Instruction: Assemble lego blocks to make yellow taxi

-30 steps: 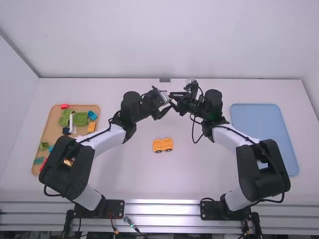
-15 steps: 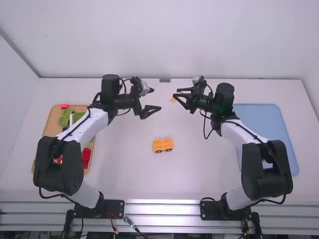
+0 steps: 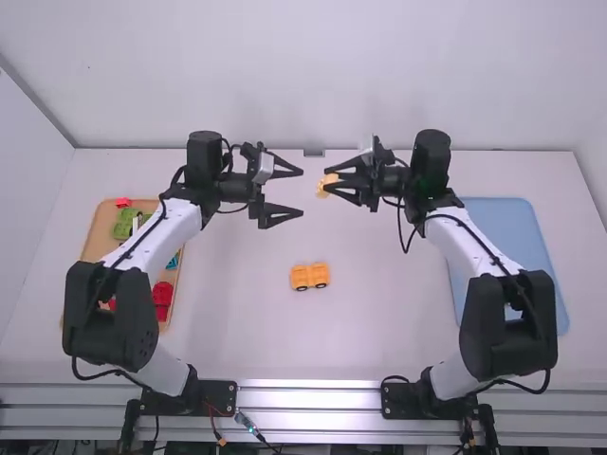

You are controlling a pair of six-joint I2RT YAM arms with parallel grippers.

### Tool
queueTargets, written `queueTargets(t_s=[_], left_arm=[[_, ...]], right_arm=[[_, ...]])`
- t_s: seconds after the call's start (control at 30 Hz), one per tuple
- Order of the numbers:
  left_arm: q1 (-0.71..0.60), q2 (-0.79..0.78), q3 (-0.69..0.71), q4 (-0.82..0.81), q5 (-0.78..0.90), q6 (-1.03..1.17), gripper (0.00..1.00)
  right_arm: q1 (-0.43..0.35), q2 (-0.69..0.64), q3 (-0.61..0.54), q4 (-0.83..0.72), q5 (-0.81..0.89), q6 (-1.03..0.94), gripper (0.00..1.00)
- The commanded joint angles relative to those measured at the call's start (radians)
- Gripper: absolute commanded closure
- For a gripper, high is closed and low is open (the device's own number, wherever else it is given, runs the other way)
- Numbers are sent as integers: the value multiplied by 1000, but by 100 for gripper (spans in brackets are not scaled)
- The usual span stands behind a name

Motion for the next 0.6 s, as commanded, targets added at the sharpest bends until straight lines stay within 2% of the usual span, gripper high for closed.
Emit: queueTargets(t_s=[0.0,0.13,0.2,0.3,0.57], left_arm=[[-3,12,6,2,54,-24,1],[-2,12,6,-2,-2,-78,0],[-4,12,6,-10,-5,-77,11],[-15,12,6,-16,2,-77,17],[-47,12,6,-35,-34,-71,18]], right_arm=[[30,1,31,-2,-32,-48,81],[52,1,31,-1,-31,-64,82],[59,1,31,-1,-24,-71,82],[59,1,31,-5,-5,-71,82],[65,2,31,-12,-5,-71,84]])
